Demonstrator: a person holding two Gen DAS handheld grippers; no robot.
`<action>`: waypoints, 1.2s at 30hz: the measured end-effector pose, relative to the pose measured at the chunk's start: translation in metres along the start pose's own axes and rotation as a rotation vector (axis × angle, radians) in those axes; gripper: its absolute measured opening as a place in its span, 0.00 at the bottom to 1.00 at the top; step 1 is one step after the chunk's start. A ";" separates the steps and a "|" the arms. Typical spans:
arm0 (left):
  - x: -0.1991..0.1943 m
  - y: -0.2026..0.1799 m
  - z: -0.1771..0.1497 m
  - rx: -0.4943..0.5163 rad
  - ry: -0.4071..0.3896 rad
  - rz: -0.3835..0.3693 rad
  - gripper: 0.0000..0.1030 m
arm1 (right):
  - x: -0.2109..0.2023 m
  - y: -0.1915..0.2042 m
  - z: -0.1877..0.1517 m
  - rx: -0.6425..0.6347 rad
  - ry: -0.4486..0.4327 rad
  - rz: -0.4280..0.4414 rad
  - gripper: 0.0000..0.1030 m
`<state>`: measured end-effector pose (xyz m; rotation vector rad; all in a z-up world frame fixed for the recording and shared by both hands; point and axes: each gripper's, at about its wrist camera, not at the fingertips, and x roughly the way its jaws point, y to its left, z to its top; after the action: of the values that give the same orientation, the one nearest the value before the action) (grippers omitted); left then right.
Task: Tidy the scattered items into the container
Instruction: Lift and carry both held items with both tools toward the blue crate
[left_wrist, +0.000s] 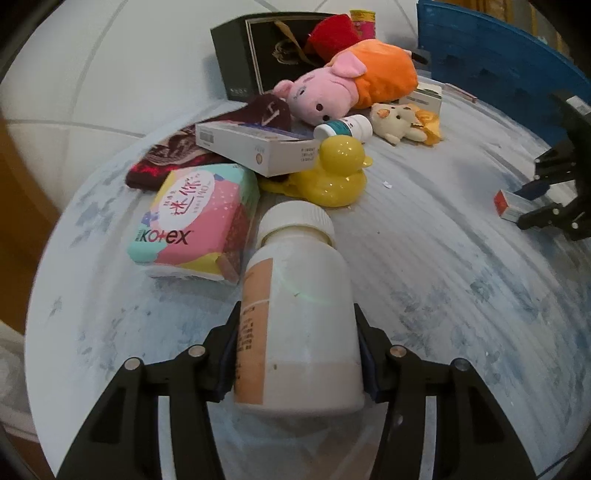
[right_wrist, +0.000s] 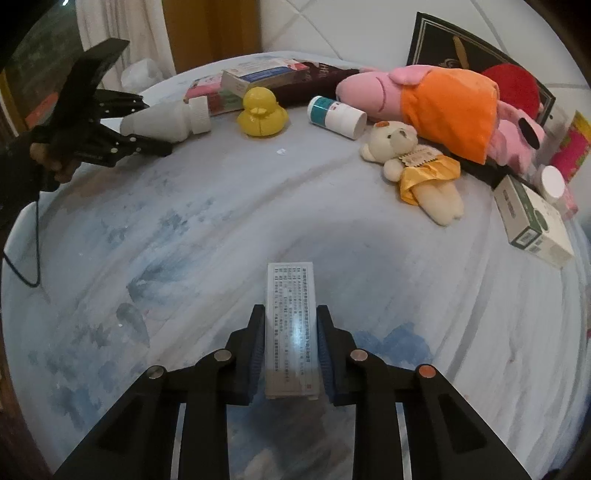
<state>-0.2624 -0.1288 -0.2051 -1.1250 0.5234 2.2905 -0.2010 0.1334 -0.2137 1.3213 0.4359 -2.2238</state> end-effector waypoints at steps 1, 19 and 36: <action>-0.001 0.000 -0.001 -0.016 -0.001 0.009 0.50 | -0.001 0.001 0.000 0.000 0.000 -0.003 0.25; -0.061 -0.055 0.045 -0.102 -0.145 0.144 0.50 | -0.063 -0.006 0.003 0.137 -0.142 -0.082 0.25; -0.150 -0.226 0.149 -0.038 -0.353 0.129 0.50 | -0.233 -0.066 -0.067 0.335 -0.370 -0.262 0.25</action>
<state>-0.1366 0.0871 -0.0218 -0.6952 0.4243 2.5461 -0.0991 0.2830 -0.0390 1.0110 0.1040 -2.7835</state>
